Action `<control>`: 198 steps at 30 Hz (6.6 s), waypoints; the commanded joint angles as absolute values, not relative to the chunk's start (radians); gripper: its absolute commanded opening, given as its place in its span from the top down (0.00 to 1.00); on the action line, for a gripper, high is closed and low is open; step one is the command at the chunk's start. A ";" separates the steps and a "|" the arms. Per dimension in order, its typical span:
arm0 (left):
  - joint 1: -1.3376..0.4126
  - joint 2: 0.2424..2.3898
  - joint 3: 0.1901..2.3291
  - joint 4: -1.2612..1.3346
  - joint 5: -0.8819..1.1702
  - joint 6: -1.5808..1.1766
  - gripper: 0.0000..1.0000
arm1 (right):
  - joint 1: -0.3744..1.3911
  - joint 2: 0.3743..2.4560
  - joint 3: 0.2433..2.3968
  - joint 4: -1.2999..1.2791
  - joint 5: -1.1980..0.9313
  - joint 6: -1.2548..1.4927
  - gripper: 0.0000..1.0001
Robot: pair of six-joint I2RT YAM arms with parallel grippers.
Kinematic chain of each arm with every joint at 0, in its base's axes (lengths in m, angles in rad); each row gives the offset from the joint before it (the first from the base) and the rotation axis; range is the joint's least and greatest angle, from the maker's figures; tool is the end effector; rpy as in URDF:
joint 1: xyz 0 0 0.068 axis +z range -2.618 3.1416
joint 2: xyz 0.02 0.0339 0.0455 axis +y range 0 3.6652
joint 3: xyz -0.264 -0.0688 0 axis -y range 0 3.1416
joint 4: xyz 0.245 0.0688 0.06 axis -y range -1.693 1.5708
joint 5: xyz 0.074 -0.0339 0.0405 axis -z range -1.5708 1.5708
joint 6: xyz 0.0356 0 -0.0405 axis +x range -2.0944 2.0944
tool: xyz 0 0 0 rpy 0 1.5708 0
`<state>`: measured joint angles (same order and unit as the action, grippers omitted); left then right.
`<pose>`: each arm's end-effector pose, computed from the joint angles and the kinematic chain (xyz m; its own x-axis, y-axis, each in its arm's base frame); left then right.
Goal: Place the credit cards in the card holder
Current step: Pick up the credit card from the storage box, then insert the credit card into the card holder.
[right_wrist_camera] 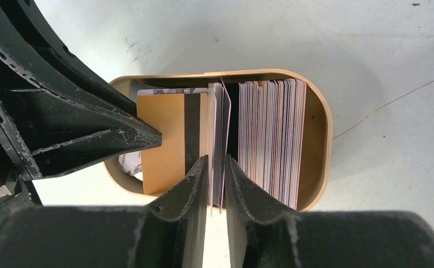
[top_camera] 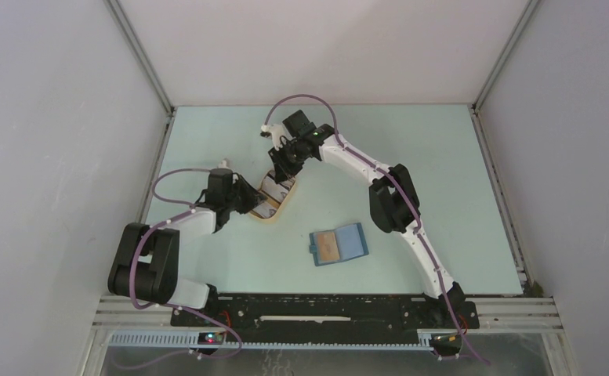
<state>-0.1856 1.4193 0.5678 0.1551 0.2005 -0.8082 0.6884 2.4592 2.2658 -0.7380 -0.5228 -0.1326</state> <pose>0.2643 -0.0568 0.1599 -0.6748 -0.5942 -0.4376 -0.2272 0.7314 -0.6429 0.4053 0.3564 0.2077 -0.5111 -0.5688 -0.6444 -0.8556 0.4082 0.3183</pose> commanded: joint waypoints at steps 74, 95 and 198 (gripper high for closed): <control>-0.137 1.275 0.520 0.078 0.182 -0.747 0.64 | 0.608 2.362 2.243 -0.679 -0.760 -0.042 1.00; -0.075 1.185 0.444 0.427 0.418 -0.858 0.35 | 0.563 2.320 2.175 -0.571 -1.002 0.200 1.00; -0.213 0.735 0.296 0.390 0.356 -0.751 0.00 | 0.334 1.486 0.921 -0.249 -1.163 0.098 1.00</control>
